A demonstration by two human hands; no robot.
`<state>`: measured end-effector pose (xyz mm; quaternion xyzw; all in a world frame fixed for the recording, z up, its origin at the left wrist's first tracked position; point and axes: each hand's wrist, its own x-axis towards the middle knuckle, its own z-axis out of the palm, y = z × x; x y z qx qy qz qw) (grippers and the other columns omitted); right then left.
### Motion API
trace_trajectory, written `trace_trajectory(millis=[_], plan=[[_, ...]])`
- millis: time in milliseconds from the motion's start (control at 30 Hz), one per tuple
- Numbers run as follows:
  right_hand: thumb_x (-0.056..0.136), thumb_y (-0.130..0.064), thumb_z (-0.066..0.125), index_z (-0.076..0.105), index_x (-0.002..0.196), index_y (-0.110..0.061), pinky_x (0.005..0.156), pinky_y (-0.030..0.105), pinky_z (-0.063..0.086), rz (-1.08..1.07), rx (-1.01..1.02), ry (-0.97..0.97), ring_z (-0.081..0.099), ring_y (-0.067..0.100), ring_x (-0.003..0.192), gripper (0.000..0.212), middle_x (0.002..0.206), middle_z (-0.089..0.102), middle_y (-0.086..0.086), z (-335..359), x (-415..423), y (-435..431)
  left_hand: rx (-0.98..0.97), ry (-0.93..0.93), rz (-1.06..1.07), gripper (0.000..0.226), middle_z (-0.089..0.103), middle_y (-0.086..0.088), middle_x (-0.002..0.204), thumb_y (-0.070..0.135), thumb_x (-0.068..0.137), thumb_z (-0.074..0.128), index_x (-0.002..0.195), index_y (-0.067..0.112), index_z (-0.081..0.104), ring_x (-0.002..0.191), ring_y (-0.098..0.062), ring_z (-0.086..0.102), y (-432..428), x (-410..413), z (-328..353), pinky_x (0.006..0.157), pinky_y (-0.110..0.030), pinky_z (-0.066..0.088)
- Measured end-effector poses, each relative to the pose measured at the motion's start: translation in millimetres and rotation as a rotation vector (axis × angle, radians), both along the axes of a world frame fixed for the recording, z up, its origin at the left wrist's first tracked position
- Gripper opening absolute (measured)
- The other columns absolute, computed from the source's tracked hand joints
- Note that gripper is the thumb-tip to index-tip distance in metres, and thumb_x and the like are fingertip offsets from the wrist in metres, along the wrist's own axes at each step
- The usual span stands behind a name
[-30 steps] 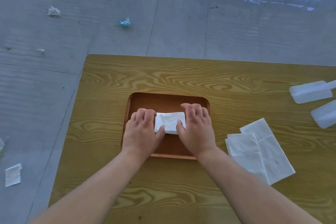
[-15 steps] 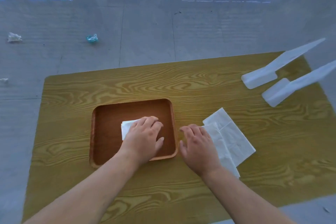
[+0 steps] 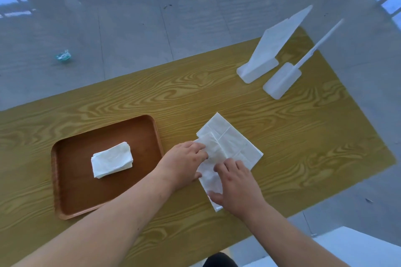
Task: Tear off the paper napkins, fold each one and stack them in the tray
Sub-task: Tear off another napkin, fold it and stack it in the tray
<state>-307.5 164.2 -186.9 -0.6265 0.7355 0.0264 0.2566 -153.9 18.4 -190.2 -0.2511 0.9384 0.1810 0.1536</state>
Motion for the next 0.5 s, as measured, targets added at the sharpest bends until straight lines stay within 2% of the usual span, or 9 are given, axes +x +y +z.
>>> trace_trajectory(millis=[100, 200, 333, 400, 500], plan=[[0.080, -0.067, 0.067, 0.057, 0.122, -0.021, 0.099, 0.039, 0.046, 0.030, -0.010, 0.050, 0.052, 0.027, 0.111, 0.063, 0.123, 0.055, 0.003, -3, 5, 5, 0.006, -0.049, -0.011, 0.066, 0.027, 0.003, 0.173, 0.053, 0.098, 0.063, 0.156, 0.031, 0.042, 0.158, -0.019, 0.024, 0, -1, -3, 0.126, -0.035, 0.020], [0.081, -0.060, 0.067, 0.059, 0.121, -0.016, 0.097, 0.044, 0.049, 0.027, -0.016, 0.091, 0.055, 0.033, 0.112, 0.060, 0.126, 0.058, 0.011, -2, 9, 8, 0.007, -0.056, -0.010, 0.063, 0.027, 0.003, 0.173, 0.052, 0.098, 0.062, 0.155, 0.031, 0.044, 0.158, -0.019, 0.026, 0, 1, -5, 0.126, -0.036, 0.020], [0.068, -0.037, 0.080, 0.068, 0.098, -0.013, 0.076, 0.045, 0.058, -0.005, -0.052, 0.132, 0.064, 0.034, 0.090, 0.040, 0.104, 0.068, 0.013, 4, 15, 9, -0.010, -0.058, -0.026, 0.051, 0.032, 0.000, 0.172, 0.045, 0.099, 0.060, 0.148, 0.031, 0.052, 0.156, -0.023, 0.031, 0, 2, -8, 0.127, -0.040, 0.019], [0.063, -0.028, 0.083, 0.069, 0.088, -0.015, 0.070, 0.044, 0.059, -0.022, -0.091, 0.132, 0.065, 0.034, 0.083, 0.031, 0.096, 0.069, 0.012, 3, 16, 10, -0.010, -0.059, -0.034, 0.046, 0.033, -0.001, 0.171, 0.043, 0.100, 0.058, 0.144, 0.032, 0.055, 0.156, -0.023, 0.031, 0, 2, -8, 0.128, -0.043, 0.017], [0.068, -0.025, 0.081, 0.068, 0.081, -0.017, 0.066, 0.043, 0.059, -0.044, -0.121, 0.109, 0.064, 0.032, 0.079, 0.020, 0.092, 0.068, 0.010, 3, 12, 11, -0.014, -0.063, -0.035, 0.046, 0.035, 0.000, 0.170, 0.044, 0.099, 0.057, 0.144, 0.034, 0.055, 0.155, -0.023, 0.032, 1, 1, -7, 0.128, -0.044, 0.017]])
